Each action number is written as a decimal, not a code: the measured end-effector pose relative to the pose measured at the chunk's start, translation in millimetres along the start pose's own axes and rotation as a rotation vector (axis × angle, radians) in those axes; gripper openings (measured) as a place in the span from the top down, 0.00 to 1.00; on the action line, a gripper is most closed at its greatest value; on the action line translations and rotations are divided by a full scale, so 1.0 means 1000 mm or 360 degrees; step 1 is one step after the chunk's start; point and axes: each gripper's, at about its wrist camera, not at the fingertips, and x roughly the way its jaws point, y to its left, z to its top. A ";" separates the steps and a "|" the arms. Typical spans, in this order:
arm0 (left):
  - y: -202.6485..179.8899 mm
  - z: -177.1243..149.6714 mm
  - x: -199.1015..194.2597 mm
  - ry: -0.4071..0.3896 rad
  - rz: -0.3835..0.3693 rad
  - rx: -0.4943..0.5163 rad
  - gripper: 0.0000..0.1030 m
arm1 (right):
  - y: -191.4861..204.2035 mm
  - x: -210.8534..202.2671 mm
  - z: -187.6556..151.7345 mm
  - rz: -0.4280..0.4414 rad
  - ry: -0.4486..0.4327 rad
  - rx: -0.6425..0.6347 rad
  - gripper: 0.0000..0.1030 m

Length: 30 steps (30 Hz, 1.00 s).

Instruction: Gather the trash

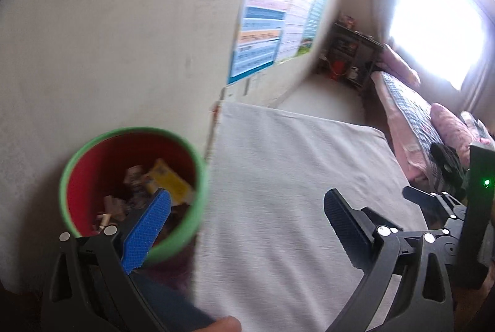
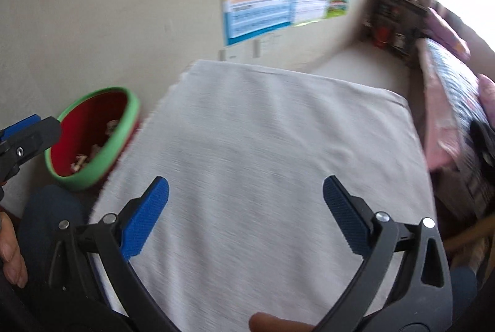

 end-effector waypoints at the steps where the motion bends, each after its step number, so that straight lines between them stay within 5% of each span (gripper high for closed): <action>1: -0.014 -0.004 0.000 -0.0026 -0.0023 0.0023 0.08 | -0.011 -0.005 -0.005 -0.0035 -0.0012 0.0025 0.05; 11: -0.087 -0.035 0.011 -0.0023 -0.0140 0.0224 0.08 | -0.068 -0.040 -0.034 -0.0251 -0.0155 0.0173 0.05; 30: -0.091 -0.044 0.020 -0.0029 -0.0110 0.0215 0.08 | -0.068 -0.045 -0.054 -0.0306 -0.0206 0.0186 0.05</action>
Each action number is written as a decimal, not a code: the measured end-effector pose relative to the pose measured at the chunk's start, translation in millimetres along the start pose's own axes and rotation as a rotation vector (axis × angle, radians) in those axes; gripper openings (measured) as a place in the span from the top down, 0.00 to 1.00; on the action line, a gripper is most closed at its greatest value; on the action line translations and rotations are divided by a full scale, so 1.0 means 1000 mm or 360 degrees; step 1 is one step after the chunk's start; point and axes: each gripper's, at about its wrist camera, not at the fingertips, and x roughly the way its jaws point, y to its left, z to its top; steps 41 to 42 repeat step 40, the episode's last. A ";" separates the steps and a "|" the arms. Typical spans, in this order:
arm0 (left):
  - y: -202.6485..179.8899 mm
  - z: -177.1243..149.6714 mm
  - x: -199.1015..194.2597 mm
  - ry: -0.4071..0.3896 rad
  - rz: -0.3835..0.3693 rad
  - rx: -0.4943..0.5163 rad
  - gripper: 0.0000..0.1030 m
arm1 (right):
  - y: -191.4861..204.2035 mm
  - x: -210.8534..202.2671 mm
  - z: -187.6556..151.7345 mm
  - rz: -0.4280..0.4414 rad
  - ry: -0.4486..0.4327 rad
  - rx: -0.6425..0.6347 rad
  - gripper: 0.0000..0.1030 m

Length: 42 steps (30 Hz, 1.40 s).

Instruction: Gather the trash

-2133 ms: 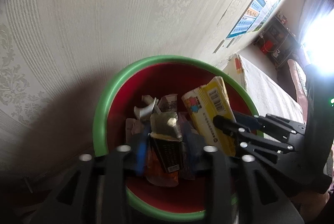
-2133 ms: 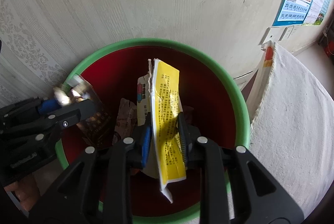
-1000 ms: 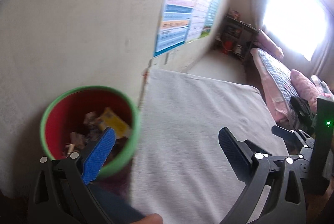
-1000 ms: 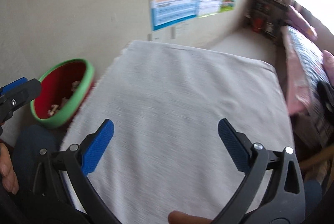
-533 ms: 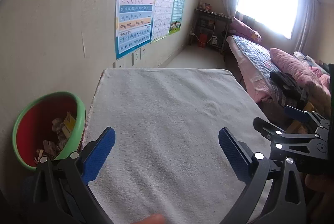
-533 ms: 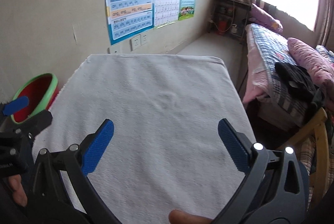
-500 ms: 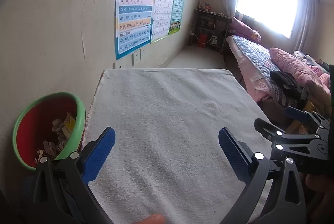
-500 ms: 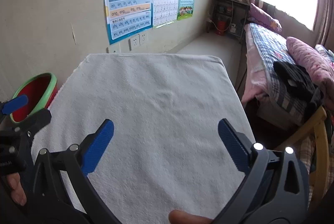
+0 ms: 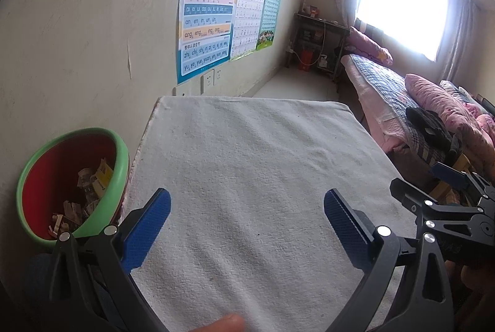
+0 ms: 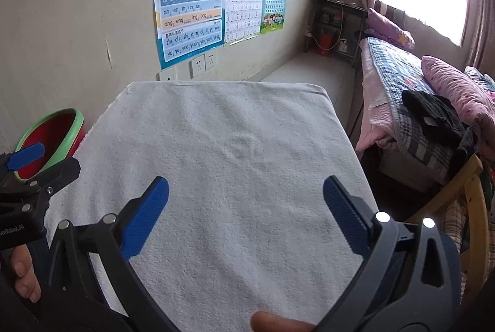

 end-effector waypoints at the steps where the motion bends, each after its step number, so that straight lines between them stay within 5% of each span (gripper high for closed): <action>1: 0.000 0.000 0.001 0.0001 -0.0002 0.0000 0.08 | -0.001 -0.001 0.000 -0.0006 -0.0002 0.0005 0.05; 42: -0.014 -0.003 0.002 0.0000 -0.0036 0.0059 0.08 | -0.006 0.008 -0.007 -0.0038 0.0048 0.0008 0.05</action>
